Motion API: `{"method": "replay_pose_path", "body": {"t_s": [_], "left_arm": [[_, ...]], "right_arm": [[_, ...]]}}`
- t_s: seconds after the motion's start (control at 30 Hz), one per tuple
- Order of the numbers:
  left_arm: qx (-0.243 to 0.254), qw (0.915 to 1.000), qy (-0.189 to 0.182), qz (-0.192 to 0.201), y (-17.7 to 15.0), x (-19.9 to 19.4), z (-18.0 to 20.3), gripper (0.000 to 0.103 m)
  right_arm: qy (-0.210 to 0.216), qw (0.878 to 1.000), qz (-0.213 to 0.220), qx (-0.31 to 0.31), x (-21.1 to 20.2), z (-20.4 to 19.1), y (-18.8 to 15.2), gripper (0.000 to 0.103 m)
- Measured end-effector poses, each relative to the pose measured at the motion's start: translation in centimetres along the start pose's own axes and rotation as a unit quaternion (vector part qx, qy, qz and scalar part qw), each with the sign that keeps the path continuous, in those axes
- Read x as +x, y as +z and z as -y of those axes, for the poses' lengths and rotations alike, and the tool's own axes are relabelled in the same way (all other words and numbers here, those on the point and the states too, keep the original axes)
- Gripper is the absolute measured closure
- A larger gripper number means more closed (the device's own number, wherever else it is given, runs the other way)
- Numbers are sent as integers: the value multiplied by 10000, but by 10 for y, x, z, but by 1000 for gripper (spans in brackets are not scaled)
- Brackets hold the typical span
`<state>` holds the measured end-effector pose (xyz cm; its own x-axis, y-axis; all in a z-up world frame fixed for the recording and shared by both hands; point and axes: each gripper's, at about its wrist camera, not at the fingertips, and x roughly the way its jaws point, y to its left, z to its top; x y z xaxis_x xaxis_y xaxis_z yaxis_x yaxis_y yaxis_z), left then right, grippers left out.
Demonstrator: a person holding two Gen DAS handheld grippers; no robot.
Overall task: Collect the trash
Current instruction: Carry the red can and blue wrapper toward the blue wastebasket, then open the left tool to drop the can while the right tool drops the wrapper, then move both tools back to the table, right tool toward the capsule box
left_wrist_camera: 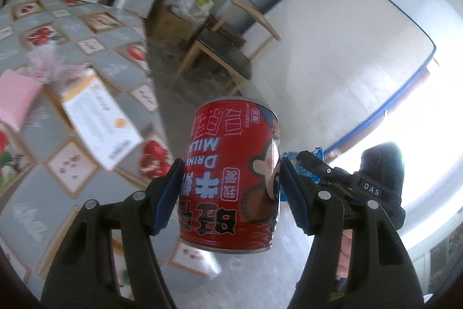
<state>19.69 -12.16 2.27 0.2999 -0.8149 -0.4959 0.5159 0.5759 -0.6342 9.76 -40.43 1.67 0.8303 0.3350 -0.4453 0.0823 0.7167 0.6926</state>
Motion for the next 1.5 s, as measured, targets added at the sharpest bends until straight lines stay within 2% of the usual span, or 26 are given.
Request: {"method": "replay_pose_path", "body": {"t_s": [0.17, 0.33, 0.5, 0.63, 0.73, 0.8, 0.83, 0.9, 0.97, 1.13, 1.33, 1.5], "left_arm": [[198, 9983, -272, -476, 3, 47, 27, 40], [403, 9937, -320, -994, -2, 104, 54, 40], [501, 9872, -162, -1502, -10, 168, 74, 40], [552, 9824, 31, -1785, -12, 224, 88, 40], [623, 9804, 155, -1862, -10, 262, 99, 40], [625, 9796, 281, -1888, -10, 280, 100, 32], [614, 9801, 341, -1859, -8, 285, 99, 28], [525, 9816, 358, -1799, -9, 288, 95, 27], [431, 9817, 232, -1842, -13, 284, 88, 26], [458, 9808, 272, -1875, -17, 271, 77, 26], [482, 9827, 290, -1763, -15, 246, 68, 26], [663, 9863, 262, -1488, -14, 210, 66, 26]], "right_arm": [[-508, 9972, 384, 398, -37, 46, -3, 89], [-934, 9899, 542, 915, -58, 104, -10, 89], [-1216, 9802, 469, 1491, -50, 168, -9, 89], [-1355, 9712, 378, 1922, -30, 224, 8, 89], [-1616, 9614, 434, 2185, -14, 267, 24, 82], [-1695, 9548, 399, 2411, -3, 297, 28, 61], [-1752, 9500, 343, 2562, 4, 314, 27, 60], [-1769, 9446, 288, 2749, 10, 330, 21, 60], [-1726, 9442, 236, 2796, 15, 340, 10, 60], [-1690, 9434, 65, 2853, 26, 348, -15, 60], [-1666, 9461, -10, 2777, 20, 334, -33, 60], [-1555, 9574, -28, 2432, 7, 301, -34, 59]]}}
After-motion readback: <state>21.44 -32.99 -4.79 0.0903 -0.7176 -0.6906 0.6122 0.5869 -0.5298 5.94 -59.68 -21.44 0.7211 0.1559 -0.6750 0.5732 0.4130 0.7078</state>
